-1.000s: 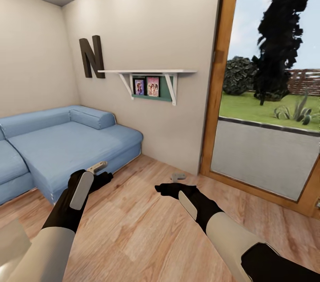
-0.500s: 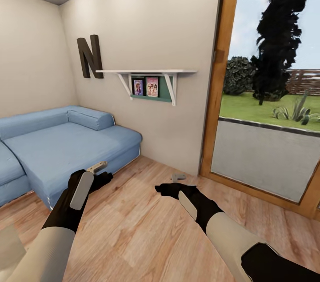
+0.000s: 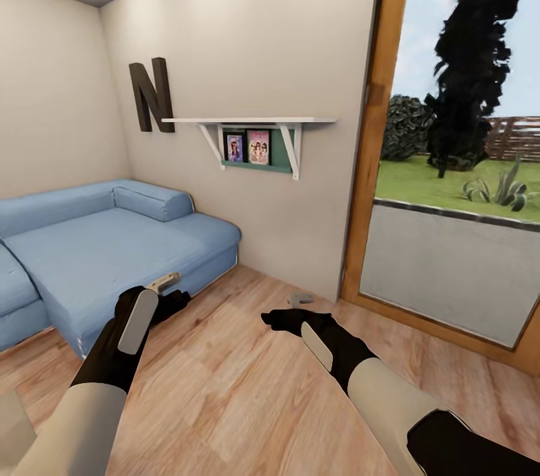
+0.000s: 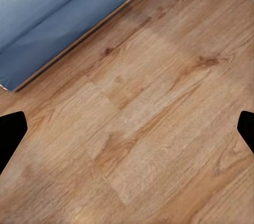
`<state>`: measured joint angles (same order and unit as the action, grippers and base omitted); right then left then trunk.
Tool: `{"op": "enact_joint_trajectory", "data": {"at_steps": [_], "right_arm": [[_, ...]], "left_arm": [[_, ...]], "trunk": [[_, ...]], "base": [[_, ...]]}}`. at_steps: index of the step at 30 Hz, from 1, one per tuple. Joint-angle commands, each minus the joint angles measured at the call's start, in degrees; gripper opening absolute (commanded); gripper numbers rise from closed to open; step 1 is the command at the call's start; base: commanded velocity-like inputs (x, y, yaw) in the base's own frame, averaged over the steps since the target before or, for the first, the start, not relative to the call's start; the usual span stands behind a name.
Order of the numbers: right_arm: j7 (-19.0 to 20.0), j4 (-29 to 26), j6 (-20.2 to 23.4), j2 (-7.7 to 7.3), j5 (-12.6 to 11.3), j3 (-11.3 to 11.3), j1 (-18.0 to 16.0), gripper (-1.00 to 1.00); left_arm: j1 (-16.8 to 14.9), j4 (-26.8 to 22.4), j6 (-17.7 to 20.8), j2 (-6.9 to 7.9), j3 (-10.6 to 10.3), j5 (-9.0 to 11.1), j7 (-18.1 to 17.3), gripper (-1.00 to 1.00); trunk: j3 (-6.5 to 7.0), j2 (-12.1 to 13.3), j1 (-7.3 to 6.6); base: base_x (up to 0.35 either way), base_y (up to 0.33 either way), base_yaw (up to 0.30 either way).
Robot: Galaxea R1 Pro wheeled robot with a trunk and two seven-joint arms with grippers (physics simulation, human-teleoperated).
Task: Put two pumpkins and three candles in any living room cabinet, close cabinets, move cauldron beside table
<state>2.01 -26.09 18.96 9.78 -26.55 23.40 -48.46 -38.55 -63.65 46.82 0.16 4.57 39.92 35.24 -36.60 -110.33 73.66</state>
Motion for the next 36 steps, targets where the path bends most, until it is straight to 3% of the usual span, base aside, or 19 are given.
{"op": "enact_joint_trajectory", "data": {"at_steps": [1, 36], "right_arm": [[0.02, -0.05, 0.2, -0.02, -0.08, 0.17, -0.04, 1.0], [0.1, -0.07, 0.2, -0.02, -0.08, 0.24, -0.01, 1.0]], "left_arm": [[-0.03, -0.07, 0.11, 0.01, 0.0, 0.6, 0.53, 1.0], [-0.03, -0.07, 0.11, 0.01, 0.0, 0.6, 0.53, 1.0]], "trunk": [[-0.06, -0.03, 0.01], [-0.06, -0.03, 0.01]], "base": [[0.116, 0.0, 0.0], [0.176, 0.0, 0.0]]}}
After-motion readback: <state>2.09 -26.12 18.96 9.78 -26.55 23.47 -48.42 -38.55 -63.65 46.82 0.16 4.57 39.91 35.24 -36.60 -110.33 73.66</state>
